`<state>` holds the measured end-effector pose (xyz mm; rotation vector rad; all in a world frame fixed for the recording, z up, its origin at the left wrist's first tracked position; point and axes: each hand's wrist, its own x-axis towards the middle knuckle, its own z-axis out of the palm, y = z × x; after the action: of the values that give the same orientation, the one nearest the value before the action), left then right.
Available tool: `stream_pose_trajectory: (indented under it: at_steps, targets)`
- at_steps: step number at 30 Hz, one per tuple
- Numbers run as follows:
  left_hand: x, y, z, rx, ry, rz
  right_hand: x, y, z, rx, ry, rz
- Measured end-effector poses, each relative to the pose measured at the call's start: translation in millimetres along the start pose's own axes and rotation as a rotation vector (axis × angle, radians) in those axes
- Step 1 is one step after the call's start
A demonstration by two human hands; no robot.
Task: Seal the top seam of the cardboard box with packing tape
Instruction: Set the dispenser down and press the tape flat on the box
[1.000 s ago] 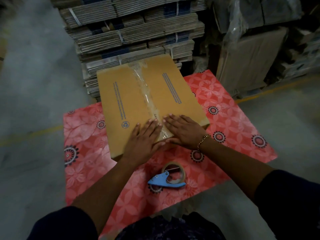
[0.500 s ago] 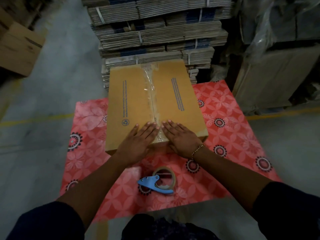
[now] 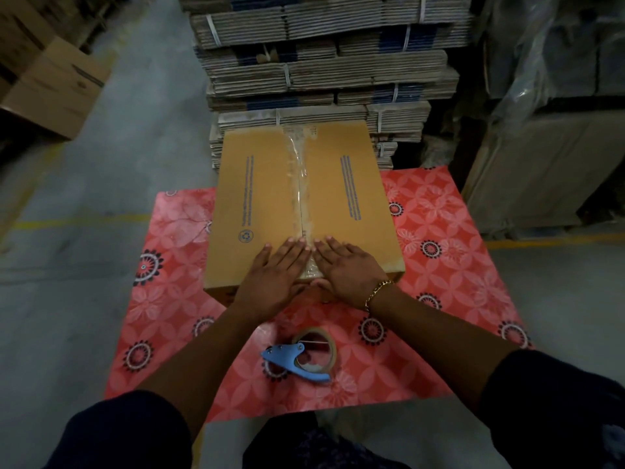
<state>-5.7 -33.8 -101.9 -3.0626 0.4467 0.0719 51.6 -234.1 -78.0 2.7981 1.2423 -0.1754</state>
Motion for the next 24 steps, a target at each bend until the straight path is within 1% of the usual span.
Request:
stream_pose_trajectory:
  at_steps: [5,10,13,16,24]
  targets:
    - [1,-2,0,-0.008,-0.011,0.013,1,1,1,0.001,-0.010,-0.004]
    - [-1,-5,-5,-0.067,-0.046,0.059,-7,10,3,0.028,0.008,-0.056]
    - [-2,-6,-7,-0.086,-0.074,0.053,-8,11,0,0.073,-0.034,-0.043]
    - [-1,-7,-5,-0.097,-0.037,0.034,-5,9,-3,0.088,-0.020,-0.018]
    - [1,-9,-1,-0.066,0.034,0.058,-2,6,0,0.063,0.007,-0.017]
